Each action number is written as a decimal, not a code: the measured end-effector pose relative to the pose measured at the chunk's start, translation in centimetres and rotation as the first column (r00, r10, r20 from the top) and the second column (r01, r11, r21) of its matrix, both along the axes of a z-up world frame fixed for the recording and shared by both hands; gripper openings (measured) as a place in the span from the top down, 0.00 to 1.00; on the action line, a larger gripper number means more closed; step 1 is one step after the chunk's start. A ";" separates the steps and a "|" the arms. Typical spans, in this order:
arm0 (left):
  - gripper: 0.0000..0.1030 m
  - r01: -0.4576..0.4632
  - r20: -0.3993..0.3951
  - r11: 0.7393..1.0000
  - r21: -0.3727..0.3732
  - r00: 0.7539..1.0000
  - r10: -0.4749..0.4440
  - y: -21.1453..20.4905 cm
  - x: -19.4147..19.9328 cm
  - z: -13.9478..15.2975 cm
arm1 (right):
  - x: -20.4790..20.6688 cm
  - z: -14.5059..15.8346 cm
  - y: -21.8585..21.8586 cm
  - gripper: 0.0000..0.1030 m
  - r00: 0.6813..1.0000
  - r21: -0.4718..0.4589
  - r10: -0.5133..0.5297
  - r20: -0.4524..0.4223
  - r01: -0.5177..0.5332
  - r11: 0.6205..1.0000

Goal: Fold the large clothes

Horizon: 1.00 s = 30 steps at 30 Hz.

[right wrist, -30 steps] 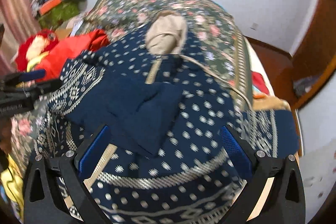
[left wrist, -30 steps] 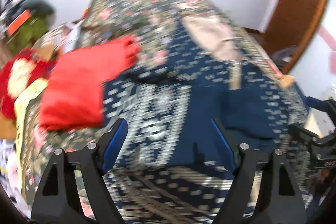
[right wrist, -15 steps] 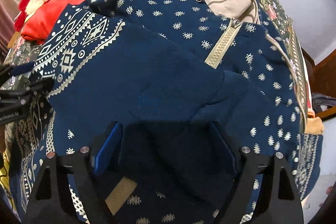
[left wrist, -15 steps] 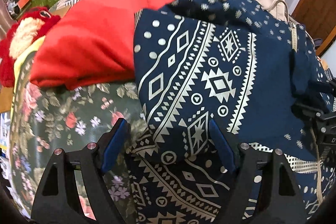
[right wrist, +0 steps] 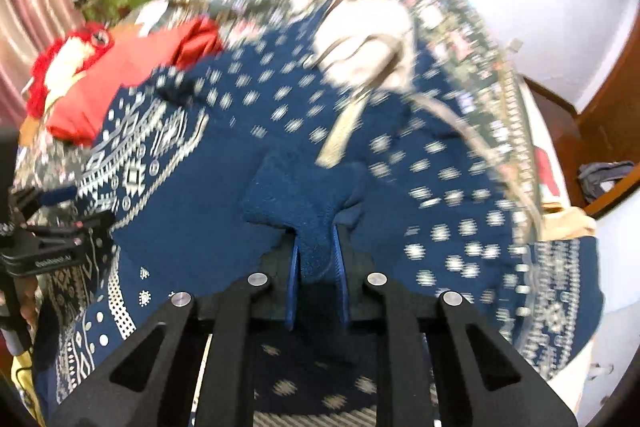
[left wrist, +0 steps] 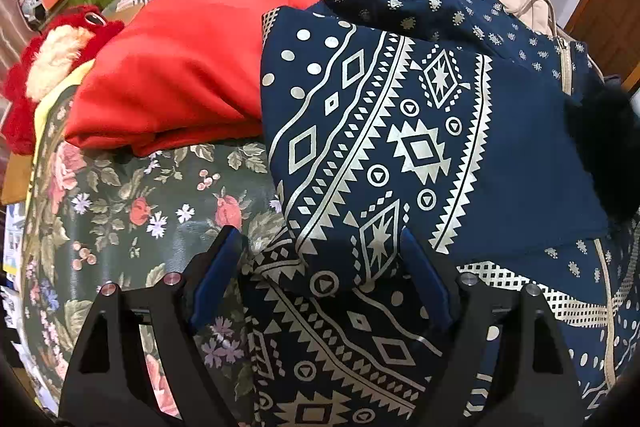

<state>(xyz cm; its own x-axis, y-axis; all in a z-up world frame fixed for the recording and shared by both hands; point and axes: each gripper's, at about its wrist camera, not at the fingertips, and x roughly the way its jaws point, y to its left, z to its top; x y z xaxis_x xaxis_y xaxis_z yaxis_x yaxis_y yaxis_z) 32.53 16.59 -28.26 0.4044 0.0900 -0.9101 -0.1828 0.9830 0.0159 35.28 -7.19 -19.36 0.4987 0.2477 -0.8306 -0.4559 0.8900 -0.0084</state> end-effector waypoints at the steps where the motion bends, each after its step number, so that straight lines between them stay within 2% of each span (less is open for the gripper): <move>1: 0.21 0.000 -0.002 1.000 0.010 1.000 0.000 -0.2 0.0 0.1 | 0.0 0.9 -1.1 0.89 1.000 0.016 -0.026 0.016 0.026 1.000; 5: 0.21 0.006 -0.008 0.999 0.050 1.000 -0.006 -0.8 -0.4 0.2 | -0.6 2.5 -4.6 0.91 0.994 0.060 -0.104 0.036 0.101 0.993; 9: 0.21 -0.001 -0.013 0.997 0.071 1.000 0.001 -1.2 -0.5 0.1 | -0.3 2.3 -7.6 0.91 0.986 0.083 -0.168 0.013 0.167 0.982; 15: 0.21 -0.016 -0.023 0.996 0.087 1.000 0.018 -1.3 -0.5 0.0 | -0.7 -0.1 -11.6 0.91 0.968 0.079 -0.238 -0.075 0.244 0.966; 18: 0.21 -0.021 -0.030 0.996 0.091 0.999 0.024 -1.4 -0.4 0.0 | -0.8 -1.2 -13.3 0.91 0.957 0.088 -0.255 -0.139 0.268 0.959; 23: 0.21 -0.027 -0.045 0.995 0.096 0.999 0.031 -1.6 -0.4 0.2 | -1.1 -2.1 -15.1 0.90 0.943 0.080 -0.268 -0.198 0.288 0.954; 26: 0.21 -0.028 -0.058 0.995 0.096 0.998 0.034 -1.8 -0.4 0.4 | -1.3 -2.0 -15.9 0.73 0.937 0.097 -0.267 -0.223 0.294 0.951; 28: 0.21 -0.024 -0.059 0.995 0.094 0.998 0.030 -2.0 -0.4 0.9 | -1.5 -1.6 -16.5 0.53 0.938 0.106 -0.269 -0.218 0.297 0.949; 30: 0.21 -0.016 -0.046 0.996 0.088 0.999 0.021 -2.5 -0.4 1.8 | -1.9 -0.6 -17.2 0.47 0.943 0.123 -0.275 -0.187 0.300 0.946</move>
